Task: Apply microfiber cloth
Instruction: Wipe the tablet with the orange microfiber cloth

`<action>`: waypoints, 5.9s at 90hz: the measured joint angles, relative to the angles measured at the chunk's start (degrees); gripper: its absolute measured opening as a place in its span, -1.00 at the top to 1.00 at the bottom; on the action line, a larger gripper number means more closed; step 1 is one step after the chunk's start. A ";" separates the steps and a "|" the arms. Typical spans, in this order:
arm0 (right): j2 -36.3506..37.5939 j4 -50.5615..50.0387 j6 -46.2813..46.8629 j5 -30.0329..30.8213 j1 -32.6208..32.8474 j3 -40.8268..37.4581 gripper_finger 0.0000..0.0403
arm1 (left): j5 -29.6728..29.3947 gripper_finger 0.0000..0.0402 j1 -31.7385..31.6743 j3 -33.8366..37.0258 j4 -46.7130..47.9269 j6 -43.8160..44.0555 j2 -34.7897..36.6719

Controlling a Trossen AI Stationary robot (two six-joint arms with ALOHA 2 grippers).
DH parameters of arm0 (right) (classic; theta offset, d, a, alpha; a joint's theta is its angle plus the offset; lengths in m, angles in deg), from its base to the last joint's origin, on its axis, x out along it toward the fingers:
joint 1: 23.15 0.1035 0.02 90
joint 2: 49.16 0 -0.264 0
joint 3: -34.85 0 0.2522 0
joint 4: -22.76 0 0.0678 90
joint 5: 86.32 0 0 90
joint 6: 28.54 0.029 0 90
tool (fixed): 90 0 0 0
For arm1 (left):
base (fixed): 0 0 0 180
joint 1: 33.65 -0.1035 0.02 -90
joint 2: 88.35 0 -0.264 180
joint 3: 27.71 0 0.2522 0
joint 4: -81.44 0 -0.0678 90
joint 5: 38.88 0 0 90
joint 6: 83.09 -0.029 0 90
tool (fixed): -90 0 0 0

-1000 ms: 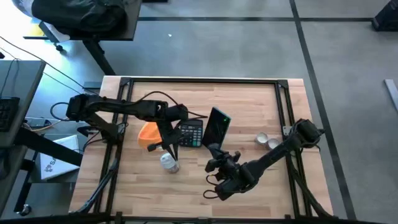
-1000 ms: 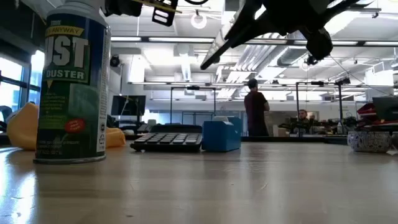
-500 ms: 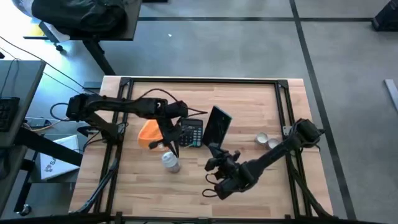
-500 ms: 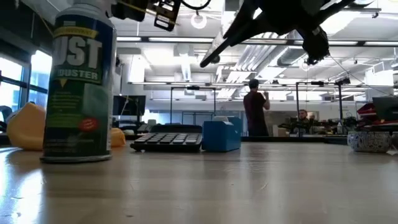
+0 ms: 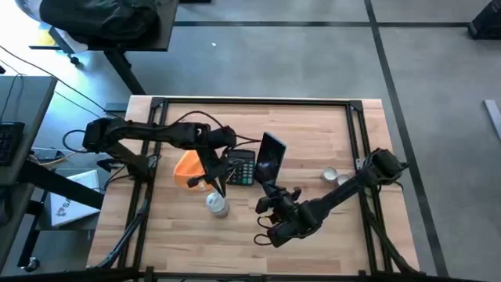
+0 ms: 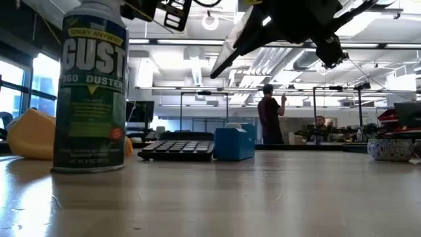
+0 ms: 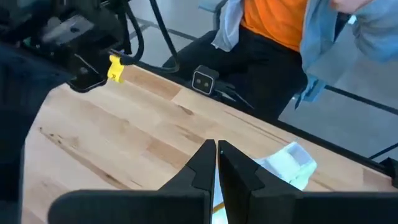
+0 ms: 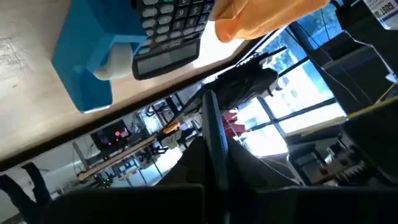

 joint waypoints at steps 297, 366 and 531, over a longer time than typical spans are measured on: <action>-0.04 17.18 -28.43 -15.03 -7.50 0.00 1.00 | -14.87 1.00 6.40 22.30 -32.45 20.89 14.03; 0.04 11.92 -12.81 -32.00 -0.55 -1.51 1.00 | -14.93 1.00 5.94 22.52 -33.09 21.93 14.24; 23.90 -30.26 121.92 -38.50 -12.45 -1.31 1.00 | -31.82 1.00 8.09 23.22 -18.47 37.35 31.12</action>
